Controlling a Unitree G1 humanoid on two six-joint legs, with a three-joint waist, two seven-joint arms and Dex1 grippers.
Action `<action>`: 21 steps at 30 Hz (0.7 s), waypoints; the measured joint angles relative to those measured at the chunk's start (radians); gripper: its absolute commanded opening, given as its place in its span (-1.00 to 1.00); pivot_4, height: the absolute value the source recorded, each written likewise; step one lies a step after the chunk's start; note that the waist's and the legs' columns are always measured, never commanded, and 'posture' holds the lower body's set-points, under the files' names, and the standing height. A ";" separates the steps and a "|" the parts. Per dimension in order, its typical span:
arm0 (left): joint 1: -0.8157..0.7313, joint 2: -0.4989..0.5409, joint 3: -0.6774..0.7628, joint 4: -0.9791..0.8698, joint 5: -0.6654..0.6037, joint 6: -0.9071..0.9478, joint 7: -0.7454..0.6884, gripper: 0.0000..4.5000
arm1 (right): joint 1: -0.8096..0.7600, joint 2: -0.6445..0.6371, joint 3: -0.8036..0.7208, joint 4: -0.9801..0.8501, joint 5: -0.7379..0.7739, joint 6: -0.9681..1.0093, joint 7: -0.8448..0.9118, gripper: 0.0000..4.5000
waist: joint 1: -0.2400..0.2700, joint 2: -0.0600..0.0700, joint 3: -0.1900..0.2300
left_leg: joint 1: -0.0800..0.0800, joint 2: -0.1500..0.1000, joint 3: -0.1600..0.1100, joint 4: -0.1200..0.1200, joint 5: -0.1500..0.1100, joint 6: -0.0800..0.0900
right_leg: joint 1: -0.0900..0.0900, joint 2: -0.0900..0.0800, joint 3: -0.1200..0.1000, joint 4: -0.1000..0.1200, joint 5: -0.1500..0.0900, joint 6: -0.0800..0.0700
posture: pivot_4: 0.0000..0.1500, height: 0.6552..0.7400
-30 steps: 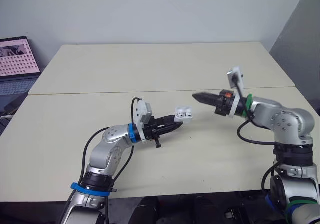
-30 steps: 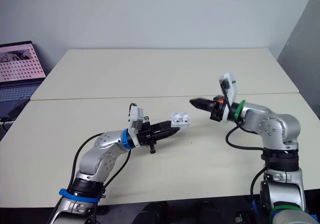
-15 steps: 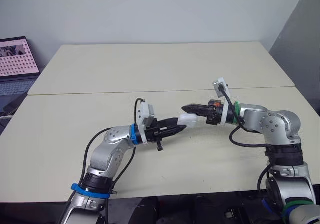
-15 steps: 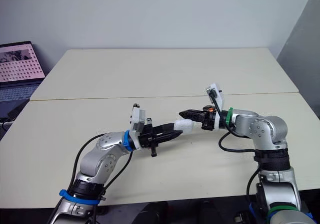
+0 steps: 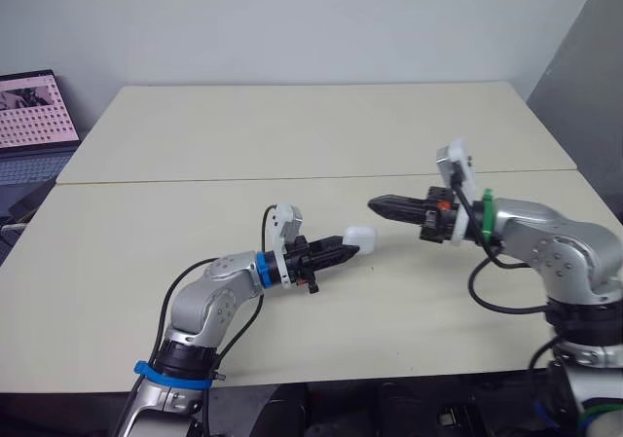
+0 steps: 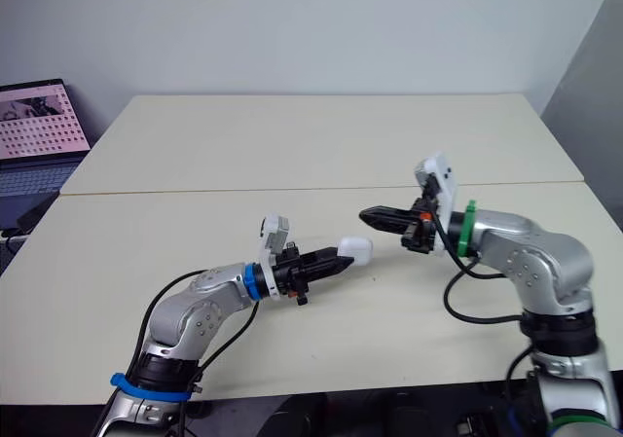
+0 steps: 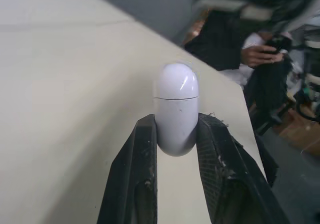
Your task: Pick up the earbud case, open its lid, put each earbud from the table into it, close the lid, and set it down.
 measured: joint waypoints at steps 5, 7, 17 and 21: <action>0.014 -0.071 0.077 -0.011 -0.084 0.254 0.212 -0.67 | 0.218 -0.124 0.042 -0.064 -0.124 -0.182 0.103 0.22 | 0.005 0.000 0.000 | 0.000 0.000 0.000 0.001 0.000 0.000 | 0.000 0.000 0.000 0.000 0.000 0.000 | 1.00 1.00; 0.000 -0.136 0.154 0.009 -0.124 0.341 0.319 -0.67 | 0.292 -0.166 0.069 -0.062 -0.211 -0.288 0.137 0.52 | 0.006 0.000 0.000 | 0.000 0.000 0.000 0.001 0.000 0.000 | 0.000 0.000 0.000 0.000 0.000 0.001 | 1.00 1.00; -0.033 -0.192 0.303 0.025 -0.211 0.544 0.515 0.34 | 0.334 -0.175 0.089 -0.008 -0.306 -0.440 0.176 1.00 | 0.000 -0.001 0.000 | 0.004 0.002 0.005 0.001 0.000 -0.001 | 0.002 0.000 0.003 0.001 0.000 0.000 | 1.00 1.00; -0.035 -0.144 0.339 -0.003 -0.252 0.589 0.514 0.91 | 0.333 -0.175 0.088 0.032 -0.311 -0.462 0.192 1.00 | -0.001 0.000 0.000 | 0.006 0.006 0.009 0.000 -0.001 -0.002 | 0.002 0.001 0.005 0.001 0.000 -0.001 | 1.00 1.00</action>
